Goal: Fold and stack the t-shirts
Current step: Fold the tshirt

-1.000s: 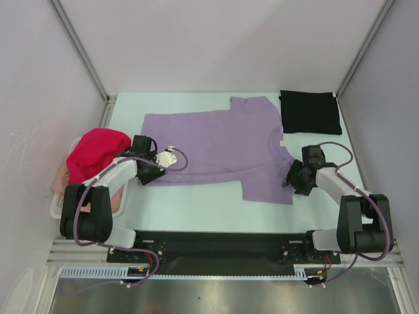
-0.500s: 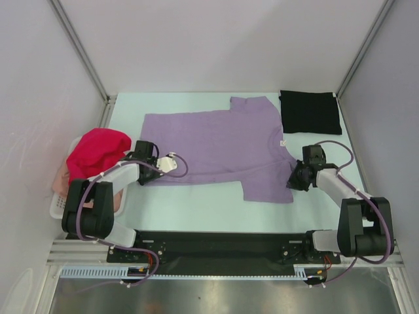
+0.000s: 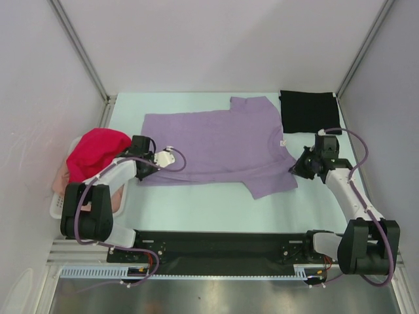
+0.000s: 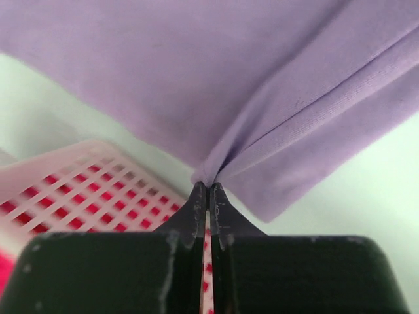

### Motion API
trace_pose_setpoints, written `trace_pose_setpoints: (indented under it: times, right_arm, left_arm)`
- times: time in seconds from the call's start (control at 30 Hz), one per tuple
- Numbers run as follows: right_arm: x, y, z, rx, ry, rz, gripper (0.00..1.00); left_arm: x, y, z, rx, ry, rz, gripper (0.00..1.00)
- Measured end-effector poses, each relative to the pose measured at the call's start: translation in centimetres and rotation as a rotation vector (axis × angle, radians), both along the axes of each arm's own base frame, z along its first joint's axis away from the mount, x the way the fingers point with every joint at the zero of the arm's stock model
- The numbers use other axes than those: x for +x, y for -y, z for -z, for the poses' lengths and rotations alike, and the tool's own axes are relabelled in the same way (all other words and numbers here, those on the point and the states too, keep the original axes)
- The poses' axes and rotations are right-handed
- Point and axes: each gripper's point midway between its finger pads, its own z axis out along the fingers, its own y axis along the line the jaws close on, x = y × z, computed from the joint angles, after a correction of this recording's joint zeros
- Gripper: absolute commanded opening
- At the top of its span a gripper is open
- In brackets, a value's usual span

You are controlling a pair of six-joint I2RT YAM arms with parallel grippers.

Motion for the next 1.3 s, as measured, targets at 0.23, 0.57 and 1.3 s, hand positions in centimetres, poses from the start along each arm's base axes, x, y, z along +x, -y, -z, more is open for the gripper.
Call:
trace_pose_setpoints:
  times: [0.23, 0.57, 1.3]
  right_arm:
    - [5.4, -1.2, -5.3, 0.050, 0.144, -0.068, 0.00]
    - [15.2, -0.7, -4.5, 0.043, 0.159, -0.101, 0.00]
    - [20.6, 4.9, -0.7, -0.214, 0.087, 0.050, 0.61]
  left_arm:
    - [3.6, -0.9, -4.2, -0.064, 0.113, -0.091, 0.00]
    - [9.0, -0.9, -3.1, -0.093, 0.119, -0.186, 0.00]
    - [15.2, -3.3, -5.3, -0.054, 0.301, -0.423, 0.66]
